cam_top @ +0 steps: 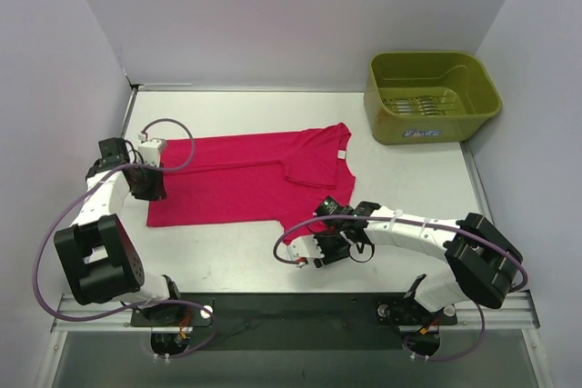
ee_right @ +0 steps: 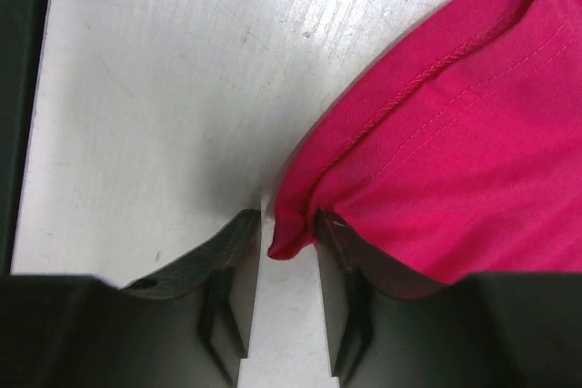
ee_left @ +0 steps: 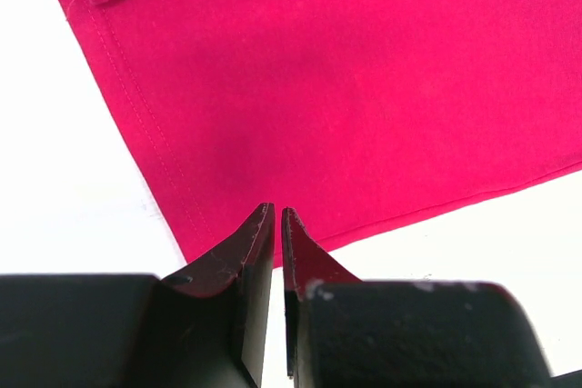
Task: Roll the t-shirts
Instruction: Fold the T-shirt at the center of the board.
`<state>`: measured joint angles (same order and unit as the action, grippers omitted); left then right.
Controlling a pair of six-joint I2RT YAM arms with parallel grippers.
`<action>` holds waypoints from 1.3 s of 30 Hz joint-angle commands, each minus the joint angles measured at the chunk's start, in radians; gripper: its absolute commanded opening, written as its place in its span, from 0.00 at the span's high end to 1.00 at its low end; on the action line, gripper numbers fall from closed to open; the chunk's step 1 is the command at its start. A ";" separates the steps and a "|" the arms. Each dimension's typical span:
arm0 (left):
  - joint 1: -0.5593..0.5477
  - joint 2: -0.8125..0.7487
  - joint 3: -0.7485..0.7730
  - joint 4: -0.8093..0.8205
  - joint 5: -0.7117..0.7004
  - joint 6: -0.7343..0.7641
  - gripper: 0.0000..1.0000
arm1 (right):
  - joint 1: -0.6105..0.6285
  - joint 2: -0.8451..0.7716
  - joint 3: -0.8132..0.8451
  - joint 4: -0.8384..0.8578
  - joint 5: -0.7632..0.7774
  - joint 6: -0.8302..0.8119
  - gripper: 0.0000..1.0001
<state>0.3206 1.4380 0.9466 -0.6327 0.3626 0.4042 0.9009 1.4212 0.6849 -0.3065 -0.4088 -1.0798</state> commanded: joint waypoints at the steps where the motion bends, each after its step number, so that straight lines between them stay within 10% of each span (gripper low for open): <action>1: 0.018 0.005 0.012 -0.001 0.012 0.033 0.81 | 0.012 -0.001 -0.002 -0.029 0.025 -0.025 0.80; 5: 0.035 0.007 0.035 -0.016 0.013 0.065 0.78 | 0.013 -0.057 0.042 -0.048 0.018 0.035 0.97; 17: 0.245 0.009 0.092 -0.341 0.073 0.070 0.65 | 0.016 -0.116 0.090 -0.088 0.004 0.179 0.99; 39: 0.296 0.194 0.123 -0.325 0.018 0.033 0.53 | -0.023 -0.133 0.044 0.038 -0.059 0.342 1.00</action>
<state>0.6060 1.6119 1.0241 -0.9863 0.3710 0.4808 0.8925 1.3106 0.7437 -0.2893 -0.4240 -0.7811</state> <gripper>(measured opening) 0.424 0.051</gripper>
